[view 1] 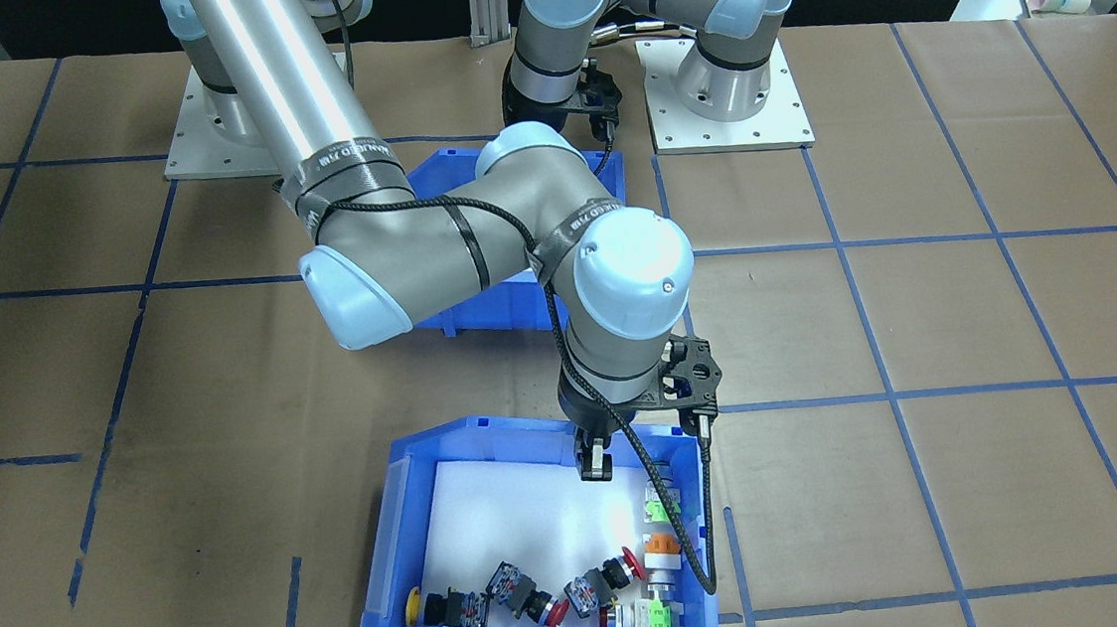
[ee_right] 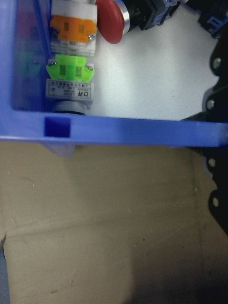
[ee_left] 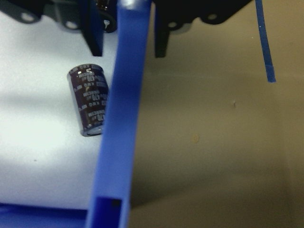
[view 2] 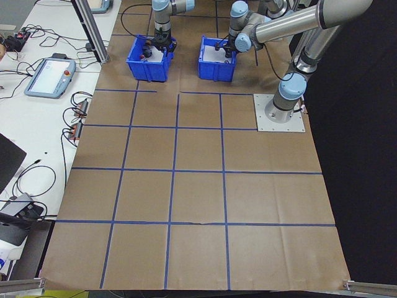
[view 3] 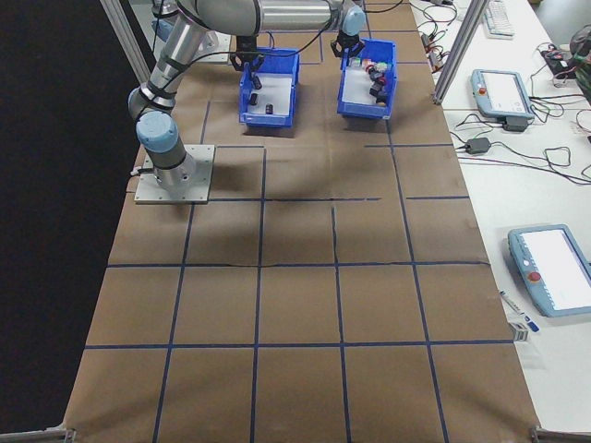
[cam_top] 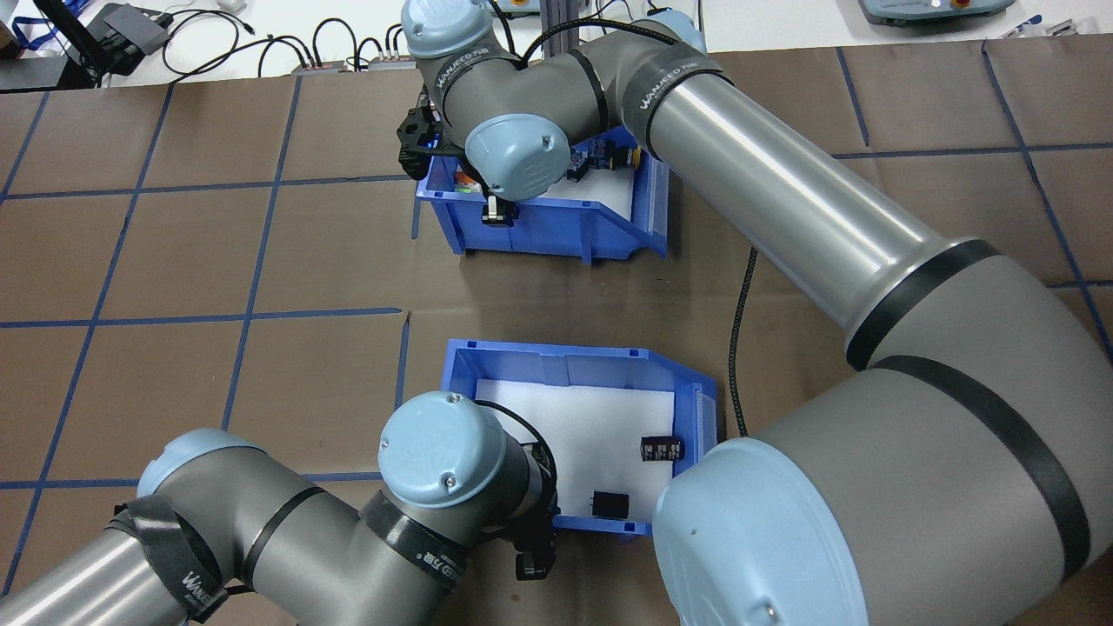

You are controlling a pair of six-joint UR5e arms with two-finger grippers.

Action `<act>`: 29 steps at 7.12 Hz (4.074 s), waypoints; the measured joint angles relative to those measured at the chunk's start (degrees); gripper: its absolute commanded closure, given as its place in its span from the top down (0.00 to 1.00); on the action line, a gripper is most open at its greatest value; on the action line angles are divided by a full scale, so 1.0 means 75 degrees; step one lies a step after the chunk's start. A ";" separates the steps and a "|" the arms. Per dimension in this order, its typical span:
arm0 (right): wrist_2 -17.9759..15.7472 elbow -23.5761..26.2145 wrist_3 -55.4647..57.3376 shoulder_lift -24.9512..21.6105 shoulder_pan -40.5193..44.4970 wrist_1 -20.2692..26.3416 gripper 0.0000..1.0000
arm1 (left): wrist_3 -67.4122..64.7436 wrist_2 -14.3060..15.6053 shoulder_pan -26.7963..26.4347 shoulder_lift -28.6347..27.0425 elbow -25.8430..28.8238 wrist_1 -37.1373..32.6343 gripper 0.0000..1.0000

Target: Place battery box in front

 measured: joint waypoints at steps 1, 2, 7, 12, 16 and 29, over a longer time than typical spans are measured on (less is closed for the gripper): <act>-0.0029 -0.0083 -0.0137 -0.0176 -0.0183 0.0019 0.00 | 0.0021 0.0009 -0.0003 0.0033 0.0008 0.0121 0.00; -0.0036 -0.0114 -0.0396 -0.0370 -0.0459 0.0067 0.00 | 0.0049 0.0034 -0.0005 0.0127 0.0027 0.0172 0.00; -0.0353 0.0616 -0.3650 -0.1707 -0.2836 0.0552 0.00 | 0.1954 0.0340 0.1263 0.1111 0.0224 -0.0658 0.00; -0.0017 0.3593 -0.6525 -0.3964 -0.5148 0.0428 0.00 | 0.3018 0.0141 0.2494 -0.0769 0.2409 -0.0973 0.00; 0.0100 0.6350 -0.6869 -0.6123 -0.5473 -0.0409 0.00 | 0.2889 -0.0119 0.2382 -0.3297 0.4880 -0.0927 0.00; 0.0351 0.8360 -0.6315 -0.8018 -0.5353 -0.0483 0.00 | 0.9306 0.1223 0.3029 -0.2124 0.6338 -0.3738 1.00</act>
